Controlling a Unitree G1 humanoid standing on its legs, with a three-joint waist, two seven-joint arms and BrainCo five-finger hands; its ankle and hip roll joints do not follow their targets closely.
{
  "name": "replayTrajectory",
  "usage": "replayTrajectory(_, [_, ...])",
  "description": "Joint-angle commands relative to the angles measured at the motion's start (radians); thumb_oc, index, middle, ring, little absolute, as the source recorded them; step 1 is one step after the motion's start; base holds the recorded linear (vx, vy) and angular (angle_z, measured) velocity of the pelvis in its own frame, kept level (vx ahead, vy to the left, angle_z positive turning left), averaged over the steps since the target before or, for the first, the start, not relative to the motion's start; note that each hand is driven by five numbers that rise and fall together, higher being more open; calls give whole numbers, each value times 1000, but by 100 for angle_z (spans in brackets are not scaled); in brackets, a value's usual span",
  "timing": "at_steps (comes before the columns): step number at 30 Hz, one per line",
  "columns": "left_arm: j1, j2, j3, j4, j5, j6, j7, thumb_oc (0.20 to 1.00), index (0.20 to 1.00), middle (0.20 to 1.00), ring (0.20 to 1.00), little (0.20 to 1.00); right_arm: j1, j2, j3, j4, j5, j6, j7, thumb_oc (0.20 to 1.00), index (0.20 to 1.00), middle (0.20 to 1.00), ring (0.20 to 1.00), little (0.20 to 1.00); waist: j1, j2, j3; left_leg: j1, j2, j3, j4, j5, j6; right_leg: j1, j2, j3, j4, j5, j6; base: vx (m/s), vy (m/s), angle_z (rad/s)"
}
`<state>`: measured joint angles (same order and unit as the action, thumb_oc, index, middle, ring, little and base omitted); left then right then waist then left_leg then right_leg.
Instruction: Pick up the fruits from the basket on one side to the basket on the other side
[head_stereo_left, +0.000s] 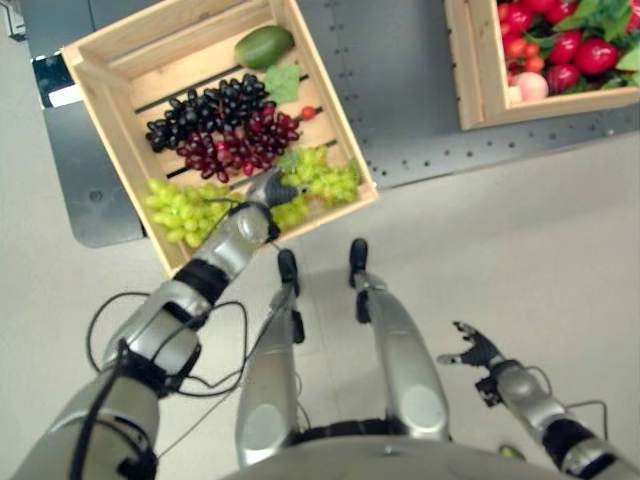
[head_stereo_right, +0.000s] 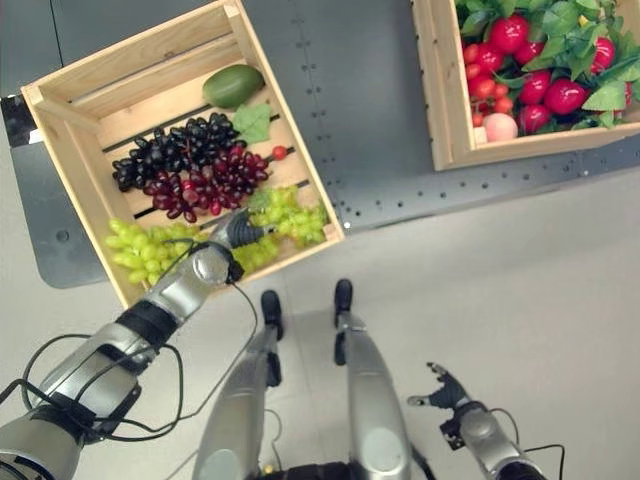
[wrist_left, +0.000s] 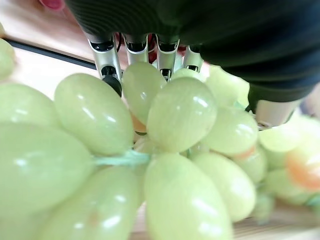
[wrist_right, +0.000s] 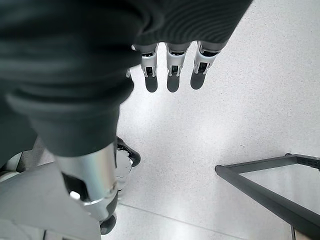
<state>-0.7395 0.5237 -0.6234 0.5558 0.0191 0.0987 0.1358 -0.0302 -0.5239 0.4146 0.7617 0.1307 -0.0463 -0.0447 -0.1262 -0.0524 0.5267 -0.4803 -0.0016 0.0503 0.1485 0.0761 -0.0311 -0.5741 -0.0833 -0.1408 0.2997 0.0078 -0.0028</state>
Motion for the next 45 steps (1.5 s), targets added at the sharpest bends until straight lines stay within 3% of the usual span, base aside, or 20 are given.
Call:
replayTrajectory(1, [80, -8, 63, -177, -121, -109, -45, 200, 200, 200, 200, 200, 102, -45, -46, -41, 18, -28, 12, 1000, 1000, 1000, 1000, 1000, 7, 13, -22, -40, -45, -12, 80, -60, 34, 7, 30, -6, 5, 7, 61, 0, 0, 0])
replayTrajectory(7, [204, 124, 152, -417, -274, -160, -68, 200, 200, 200, 200, 200, 124, -57, -75, -58, 2, -34, 30, 1000, 1000, 1000, 1000, 1000, 20, 25, -22, -23, -48, -18, 76, -62, 34, 25, 28, -10, 1, 5, 61, 0, 0, 0])
replayTrajectory(8, [252, 188, 187, -500, -313, -175, -84, 200, 200, 200, 200, 200, 130, -66, -86, -63, -7, -36, 36, 1000, 1000, 1000, 1000, 1000, 26, 29, -27, -11, -50, -19, 72, -63, 32, 35, 27, -12, -2, 3, 63, 0, 0, 0])
replayTrajectory(14, [348, 296, 266, -641, -395, -209, -115, 200, 200, 200, 200, 200, 137, -80, -105, -51, -27, -46, 61, 1000, 1000, 1000, 1000, 1000, 36, 31, -38, 14, -50, -23, 68, -66, 31, 60, 22, -15, -3, -3, 65, 2, 1, 1])
replayTrajectory(22, [447, 332, 338, -717, -491, -228, -129, 200, 200, 200, 200, 200, 141, -86, -119, -47, -37, -56, 72, 1000, 1000, 1000, 1000, 1000, 50, 37, -58, 51, -54, -31, 46, -60, 28, 95, 20, -21, -13, -8, 67, 7, 2, 4])
replayTrajectory(39, [460, 334, 375, -724, -432, -225, -115, 200, 200, 200, 200, 200, 135, -71, -113, -44, -33, -60, 76, 1000, 1000, 1000, 1000, 1000, 59, 40, -67, 53, -52, -32, 42, -60, 29, 96, 19, -21, -12, -13, 66, -1, 1, 0])
replayTrajectory(40, [456, 340, 379, -723, -400, -222, -111, 338, 338, 338, 338, 338, 138, -72, -112, -47, -33, -61, 76, 1000, 1000, 1000, 1000, 1000, 59, 41, -65, 55, -52, -32, 40, -60, 29, 96, 19, -20, -11, -14, 65, 0, 0, 0])
replayTrajectory(41, [453, 342, 381, -723, -380, -222, -105, 545, 545, 545, 545, 545, 138, -70, -111, -44, -33, -62, 76, 1000, 1000, 1000, 1000, 1000, 59, 41, -65, 55, -51, -32, 39, -60, 29, 96, 19, -20, -12, -15, 65, 0, 0, 0])
replayTrajectory(42, [450, 349, 390, -722, -335, -220, -97, 821, 821, 821, 821, 821, 137, -68, -110, -42, -32, -62, 76, 1000, 1000, 1000, 1000, 1000, 60, 42, -65, 56, -50, -31, 39, -61, 29, 96, 19, -20, -12, -16, 66, 0, 0, 0])
replayTrajectory(43, [450, 346, 396, -720, -303, -220, -86, 1000, 1000, 1000, 1000, 1000, 135, -65, -107, -38, -32, -63, 75, 1000, 1000, 1000, 1000, 1000, 61, 42, -64, 56, -50, -30, 38, -61, 29, 96, 19, -19, -13, -17, 66, 0, 0, 0])
replayTrajectory(45, [447, 344, 406, -712, -240, -215, -77, 1000, 1000, 1000, 1000, 1000, 135, -65, -107, -47, -31, -65, 74, 1000, 1000, 1000, 1000, 1000, 61, 42, -63, 57, -50, -30, 38, -61, 29, 96, 21, -18, -12, -18, 66, 0, 0, 0])
